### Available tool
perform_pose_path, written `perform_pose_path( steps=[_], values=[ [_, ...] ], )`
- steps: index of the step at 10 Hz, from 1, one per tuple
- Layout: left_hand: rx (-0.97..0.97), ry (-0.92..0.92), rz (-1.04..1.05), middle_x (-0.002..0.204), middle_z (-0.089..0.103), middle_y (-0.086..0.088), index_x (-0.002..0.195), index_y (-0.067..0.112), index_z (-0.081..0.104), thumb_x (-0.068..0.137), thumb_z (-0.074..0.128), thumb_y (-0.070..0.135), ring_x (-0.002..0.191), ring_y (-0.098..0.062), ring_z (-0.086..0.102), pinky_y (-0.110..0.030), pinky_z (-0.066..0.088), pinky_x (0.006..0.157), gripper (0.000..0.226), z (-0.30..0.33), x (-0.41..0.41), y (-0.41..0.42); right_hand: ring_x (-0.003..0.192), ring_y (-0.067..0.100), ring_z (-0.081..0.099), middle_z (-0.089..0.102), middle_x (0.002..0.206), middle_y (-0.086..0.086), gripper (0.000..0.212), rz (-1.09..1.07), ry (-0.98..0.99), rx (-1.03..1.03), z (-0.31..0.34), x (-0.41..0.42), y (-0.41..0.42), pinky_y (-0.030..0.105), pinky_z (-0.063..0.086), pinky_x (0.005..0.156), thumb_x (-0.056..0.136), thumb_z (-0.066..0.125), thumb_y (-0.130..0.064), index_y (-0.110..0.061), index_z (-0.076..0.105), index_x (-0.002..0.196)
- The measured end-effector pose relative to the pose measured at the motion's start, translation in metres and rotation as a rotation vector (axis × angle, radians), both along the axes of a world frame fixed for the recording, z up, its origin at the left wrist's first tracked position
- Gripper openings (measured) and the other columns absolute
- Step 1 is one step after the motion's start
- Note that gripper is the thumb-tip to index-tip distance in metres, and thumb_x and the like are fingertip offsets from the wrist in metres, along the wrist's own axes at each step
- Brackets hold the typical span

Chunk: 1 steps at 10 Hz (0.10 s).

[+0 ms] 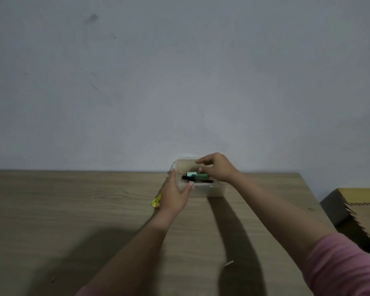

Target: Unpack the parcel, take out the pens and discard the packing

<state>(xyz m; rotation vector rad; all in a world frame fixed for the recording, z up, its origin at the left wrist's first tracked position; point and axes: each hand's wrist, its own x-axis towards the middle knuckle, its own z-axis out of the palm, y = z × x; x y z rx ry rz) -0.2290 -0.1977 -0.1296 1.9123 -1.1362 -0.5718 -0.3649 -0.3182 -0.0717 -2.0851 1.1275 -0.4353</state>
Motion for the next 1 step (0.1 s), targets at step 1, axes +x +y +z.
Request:
perform_pose_path(
  steps=[1],
  values=[
    [-0.01, -0.024, -0.01, 0.132, 0.056, -0.011, 0.134, 0.014, 0.043, 0.078, 0.054, 0.058, 0.122, -0.03, 0.052, -0.042, 0.046, 0.099, 0.073, 0.0168, 0.003, 0.0005, 0.098, 0.011, 0.065, 0.07, 0.104, -0.001, 0.022, -0.144, -0.266, -0.18, 0.0297, -0.0031, 0.0377, 0.02, 0.05, 0.083, 0.083, 0.067, -0.012, -0.015, 0.071, 0.105]
  ],
)
